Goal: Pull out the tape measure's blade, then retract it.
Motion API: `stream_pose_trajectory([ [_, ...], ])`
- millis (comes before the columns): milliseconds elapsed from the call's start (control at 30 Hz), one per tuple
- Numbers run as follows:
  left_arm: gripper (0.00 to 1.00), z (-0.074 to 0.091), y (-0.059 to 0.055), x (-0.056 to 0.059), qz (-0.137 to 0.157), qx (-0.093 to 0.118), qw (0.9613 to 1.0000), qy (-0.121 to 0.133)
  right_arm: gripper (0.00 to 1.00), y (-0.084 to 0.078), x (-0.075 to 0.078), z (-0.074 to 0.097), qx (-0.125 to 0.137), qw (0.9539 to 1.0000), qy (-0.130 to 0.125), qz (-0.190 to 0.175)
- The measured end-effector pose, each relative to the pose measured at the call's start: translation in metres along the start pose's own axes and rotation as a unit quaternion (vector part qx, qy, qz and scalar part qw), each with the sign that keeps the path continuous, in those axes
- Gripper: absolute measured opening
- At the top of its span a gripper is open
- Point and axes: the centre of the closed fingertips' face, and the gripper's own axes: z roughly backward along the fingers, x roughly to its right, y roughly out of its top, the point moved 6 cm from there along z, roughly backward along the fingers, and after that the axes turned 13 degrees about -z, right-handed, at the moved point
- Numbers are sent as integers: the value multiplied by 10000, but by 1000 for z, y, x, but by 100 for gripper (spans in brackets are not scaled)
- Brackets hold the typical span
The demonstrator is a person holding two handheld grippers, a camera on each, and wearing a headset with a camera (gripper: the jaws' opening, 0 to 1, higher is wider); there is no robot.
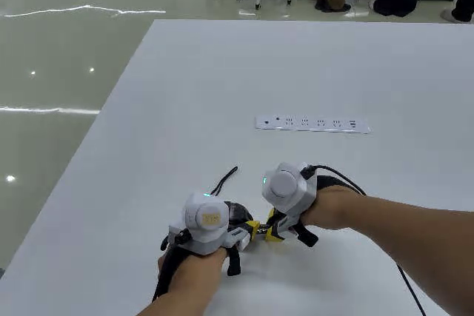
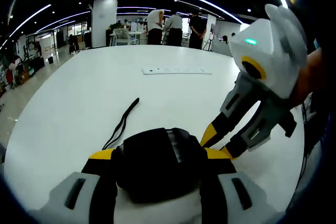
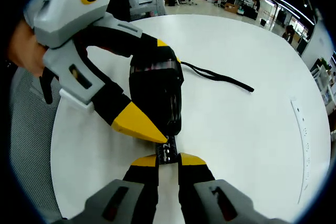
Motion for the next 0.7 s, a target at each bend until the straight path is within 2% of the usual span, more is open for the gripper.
stream_pose_trajectory([
  [267,60,0,0,-1,30,4,10000,-20,13,5,-4,-2,65,9999,22,91],
  [567,60,1,0,-2,98,40,9999,-38,13,9,-5,-1,274,9996,101,24],
  [633,60,2,0,-4,179,71,9998,-67,13,12,-7,-3,417,9991,120,20],
  [700,60,1,-1,-3,139,50,9999,-83,13,13,-7,-2,399,9991,110,6],
])
